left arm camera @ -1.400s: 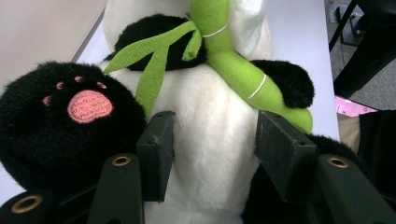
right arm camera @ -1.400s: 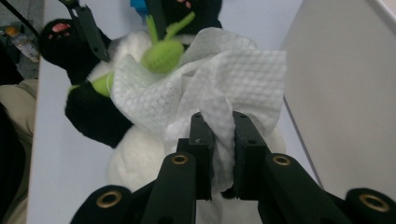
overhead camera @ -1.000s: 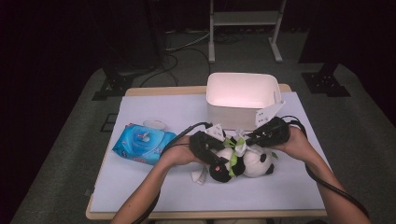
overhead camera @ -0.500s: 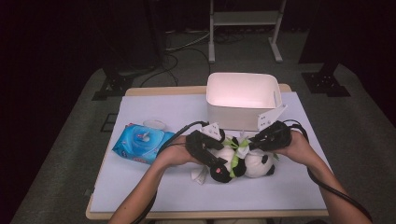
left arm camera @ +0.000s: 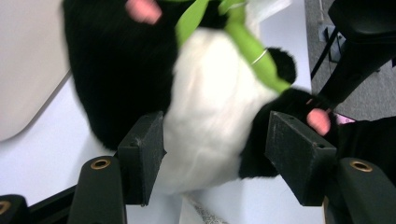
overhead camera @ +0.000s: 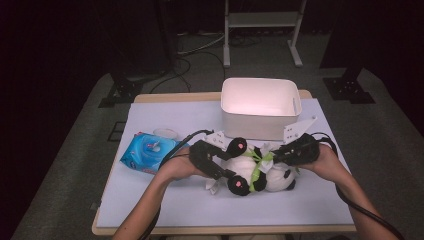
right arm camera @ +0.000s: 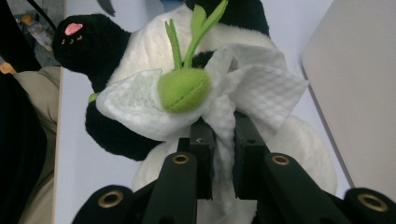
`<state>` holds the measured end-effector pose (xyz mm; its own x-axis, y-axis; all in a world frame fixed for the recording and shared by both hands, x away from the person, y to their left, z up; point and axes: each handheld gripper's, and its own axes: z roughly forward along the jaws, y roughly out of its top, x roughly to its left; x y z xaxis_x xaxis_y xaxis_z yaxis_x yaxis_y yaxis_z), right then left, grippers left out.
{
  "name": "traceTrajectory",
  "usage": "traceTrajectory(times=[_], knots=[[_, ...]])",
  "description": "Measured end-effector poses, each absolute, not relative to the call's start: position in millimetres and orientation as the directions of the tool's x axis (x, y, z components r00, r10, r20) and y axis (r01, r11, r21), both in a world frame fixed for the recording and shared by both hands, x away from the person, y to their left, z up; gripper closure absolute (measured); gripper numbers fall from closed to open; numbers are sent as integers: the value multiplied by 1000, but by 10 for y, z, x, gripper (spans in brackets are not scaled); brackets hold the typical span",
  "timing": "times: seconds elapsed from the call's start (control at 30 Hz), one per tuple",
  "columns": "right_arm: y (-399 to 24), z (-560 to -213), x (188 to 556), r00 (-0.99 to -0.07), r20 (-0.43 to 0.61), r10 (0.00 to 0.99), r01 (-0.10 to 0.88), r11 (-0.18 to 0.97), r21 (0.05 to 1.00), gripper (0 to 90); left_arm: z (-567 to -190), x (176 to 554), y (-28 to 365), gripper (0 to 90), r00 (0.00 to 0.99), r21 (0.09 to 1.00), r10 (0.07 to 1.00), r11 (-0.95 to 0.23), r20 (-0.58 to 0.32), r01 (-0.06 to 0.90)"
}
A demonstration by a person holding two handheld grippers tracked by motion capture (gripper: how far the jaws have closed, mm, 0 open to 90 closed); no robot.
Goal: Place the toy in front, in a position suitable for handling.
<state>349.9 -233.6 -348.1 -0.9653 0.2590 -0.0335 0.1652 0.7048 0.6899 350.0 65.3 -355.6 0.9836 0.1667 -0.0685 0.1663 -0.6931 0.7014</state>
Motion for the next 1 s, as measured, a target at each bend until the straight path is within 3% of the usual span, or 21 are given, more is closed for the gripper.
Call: traceTrajectory(times=[0.67, 1.0], knots=[[-2363, -3473, 3378, -968, -49, 248, 147, 710, 689, 801, -3673, 3675, 644, 343, 969, 712, 222, -663, -112, 234], [-2207, -3385, 3426, -970, -68, 232, 127, 728, 674, 802, -3738, 3699, 611, 417, 966, 708, 229, -662, -118, 244]])
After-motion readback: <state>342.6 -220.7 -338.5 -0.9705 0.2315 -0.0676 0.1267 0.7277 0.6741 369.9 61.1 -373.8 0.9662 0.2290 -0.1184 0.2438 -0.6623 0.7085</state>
